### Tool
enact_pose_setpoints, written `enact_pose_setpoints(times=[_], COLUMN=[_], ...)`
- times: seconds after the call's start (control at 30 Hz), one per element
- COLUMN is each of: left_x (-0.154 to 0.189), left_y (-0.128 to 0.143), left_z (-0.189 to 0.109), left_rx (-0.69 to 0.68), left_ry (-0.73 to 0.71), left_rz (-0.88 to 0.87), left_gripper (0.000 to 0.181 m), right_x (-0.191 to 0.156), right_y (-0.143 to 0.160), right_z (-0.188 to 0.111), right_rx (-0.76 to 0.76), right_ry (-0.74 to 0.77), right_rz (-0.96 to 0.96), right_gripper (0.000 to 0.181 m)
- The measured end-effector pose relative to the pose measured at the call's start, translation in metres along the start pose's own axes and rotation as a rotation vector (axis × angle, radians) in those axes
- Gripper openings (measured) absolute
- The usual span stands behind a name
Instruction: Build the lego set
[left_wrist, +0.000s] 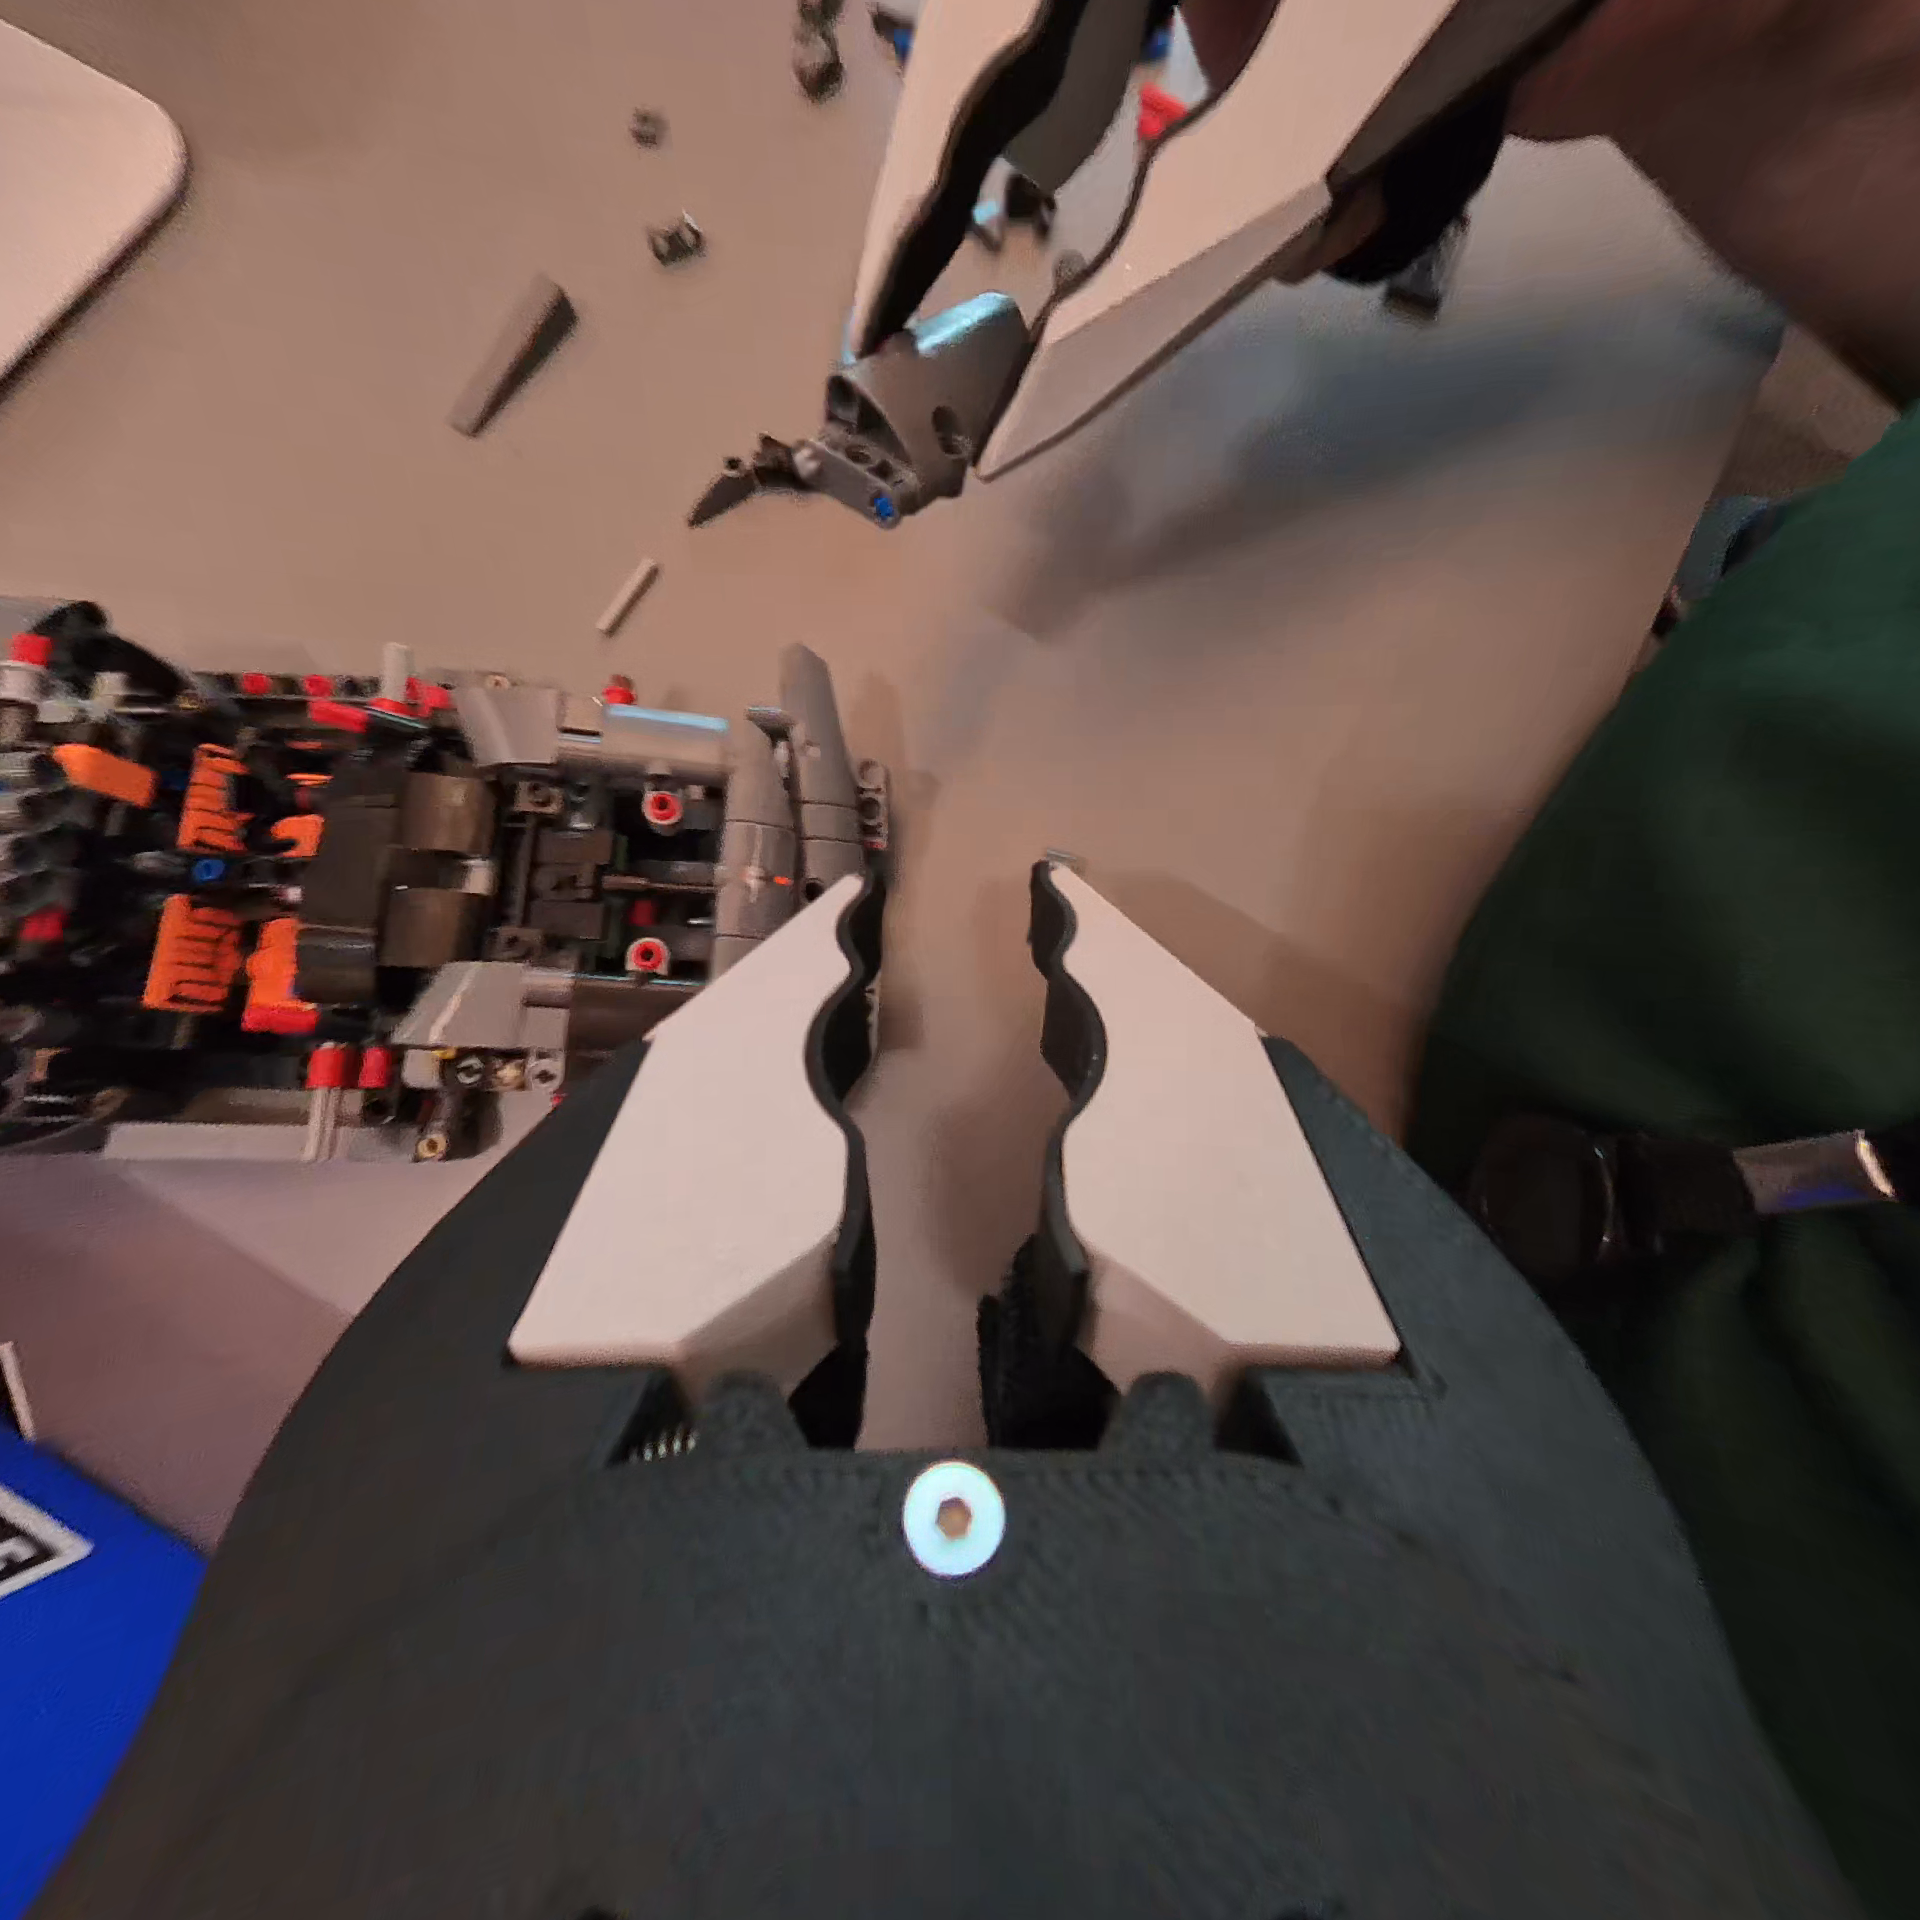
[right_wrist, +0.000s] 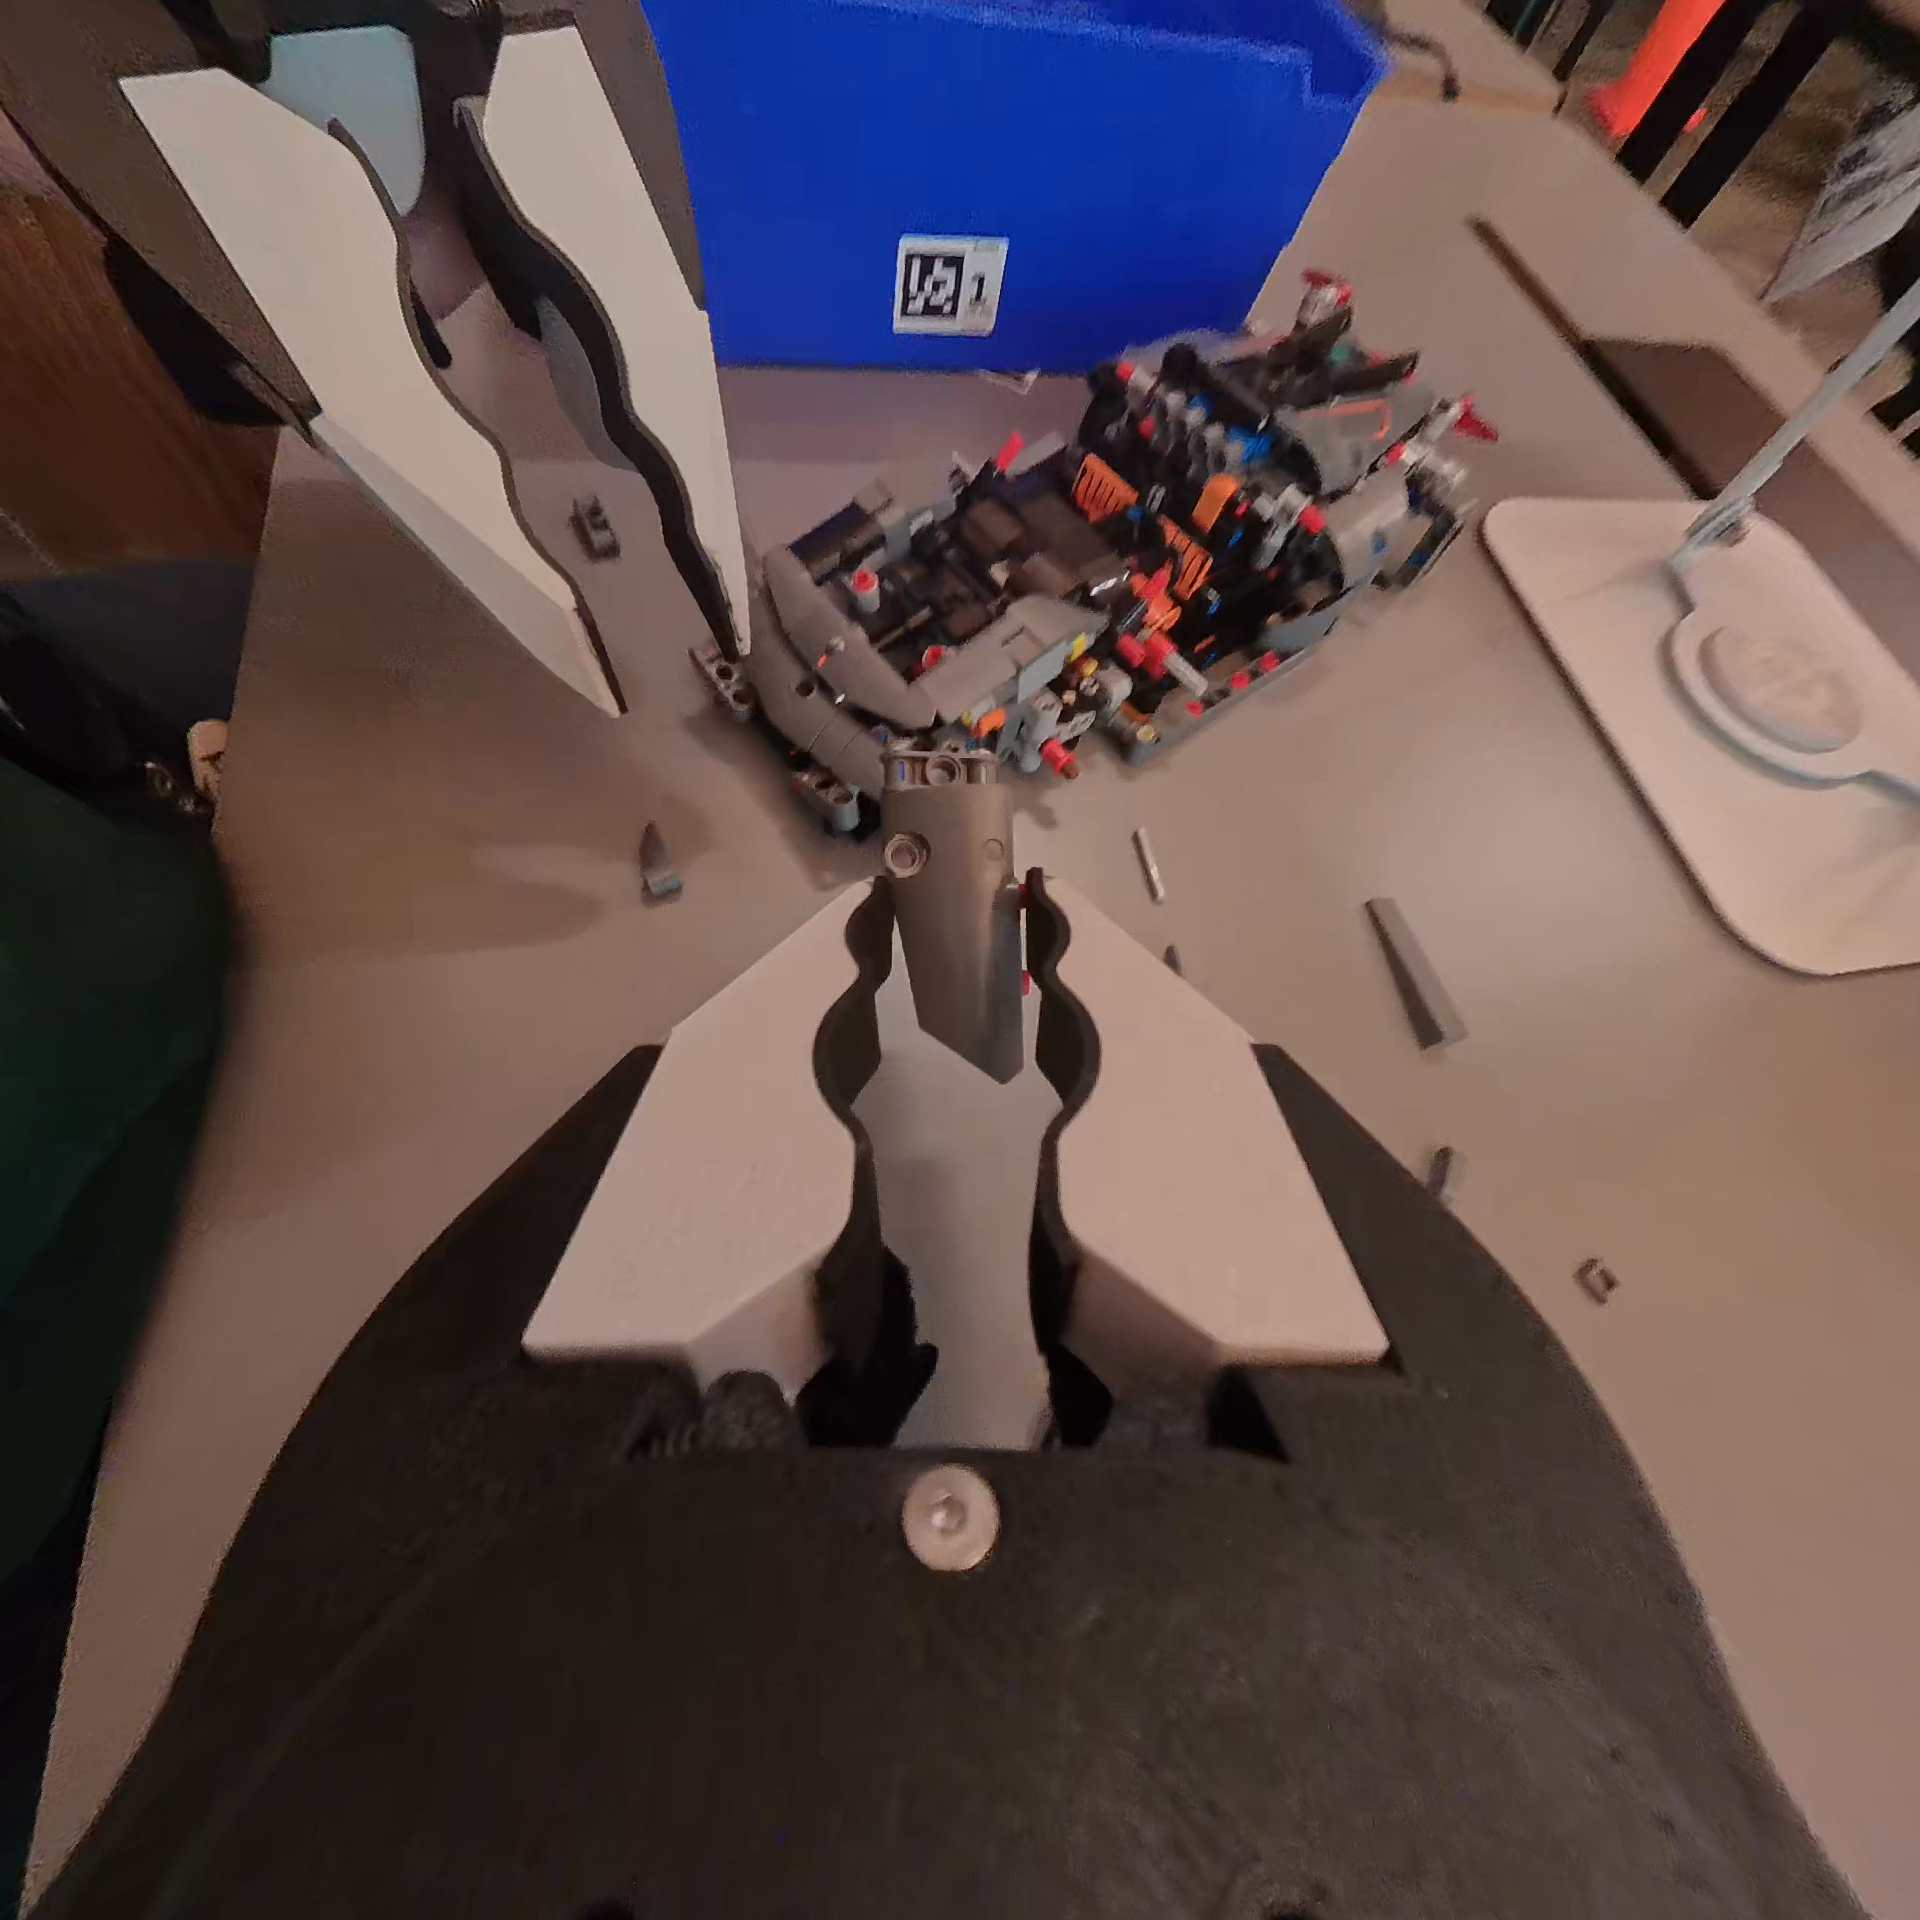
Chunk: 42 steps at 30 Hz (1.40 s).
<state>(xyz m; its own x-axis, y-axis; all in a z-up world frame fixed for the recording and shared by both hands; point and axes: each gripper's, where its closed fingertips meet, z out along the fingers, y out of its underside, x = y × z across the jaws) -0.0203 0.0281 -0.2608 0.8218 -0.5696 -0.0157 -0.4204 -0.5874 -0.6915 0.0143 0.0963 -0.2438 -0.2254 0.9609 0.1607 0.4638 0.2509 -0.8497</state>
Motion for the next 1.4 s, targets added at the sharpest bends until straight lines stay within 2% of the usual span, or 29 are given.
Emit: enact_pose_setpoints(times=[0.03, 0.2, 0.37, 0.47, 0.53, 0.63, 0.73, 0.8, 0.87, 0.9, 1.07, 1.4], left_x=[-0.004, -0.019, -0.036, -0.045, -0.044, -0.036, -0.024, -0.018, -0.012, -0.01, -0.01, -0.023], left_y=[-0.003, -0.015, -0.03, -0.043, -0.05, -0.053, -0.054, -0.055, -0.056, -0.057, -0.057, -0.058], left_z=[-0.004, -0.016, -0.031, -0.044, -0.052, -0.056, -0.052, -0.047, -0.043, -0.042, -0.044, -0.046], left_rx=[0.027, 0.137, 0.261, 0.336, 0.353, 0.325, 0.295, 0.274, 0.281, 0.296, 0.332, 0.369], left_ry=[-0.015, -0.044, -0.111, -0.179, -0.198, -0.232, -0.262, -0.28, -0.284, -0.283, -0.266, -0.294], left_rz=[-0.014, -0.091, -0.128, -0.057, 0.039, 0.237, 0.434, 0.515, 0.56, 0.567, 0.509, 0.429], left_gripper=[0.026, 0.024, 0.023, 0.024, 0.031, 0.038, 0.04, 0.034, 0.016, 0.015, 0.007, 0.004], right_x=[0.002, 0.011, 0.01, -0.002, -0.008, -0.02, -0.029, -0.041, -0.05, -0.055, -0.051, -0.037], right_y=[-0.006, -0.037, -0.062, -0.073, -0.078, -0.084, -0.088, -0.088, -0.087, -0.087, -0.094, -0.103], right_z=[-0.001, -0.005, -0.001, 0.003, 0.005, 0.001, -0.001, -0.003, -0.001, -0.002, -0.005, 0.001], right_rx=[0.019, 0.112, 0.177, 0.22, 0.238, 0.267, 0.282, 0.264, 0.243, 0.237, 0.285, 0.335], right_ry=[0.015, 0.065, 0.025, -0.135, -0.263, -0.449, -0.561, -0.665, -0.729, -0.771, -0.842, -0.8], right_rz=[-0.013, -0.051, -0.043, 0.069, 0.177, 0.291, 0.359, 0.387, 0.412, 0.423, 0.527, 0.563], right_gripper=[0.023, 0.024, 0.023, 0.023, 0.024, 0.024, 0.024, 0.024, 0.023, 0.024, 0.024, 0.024])
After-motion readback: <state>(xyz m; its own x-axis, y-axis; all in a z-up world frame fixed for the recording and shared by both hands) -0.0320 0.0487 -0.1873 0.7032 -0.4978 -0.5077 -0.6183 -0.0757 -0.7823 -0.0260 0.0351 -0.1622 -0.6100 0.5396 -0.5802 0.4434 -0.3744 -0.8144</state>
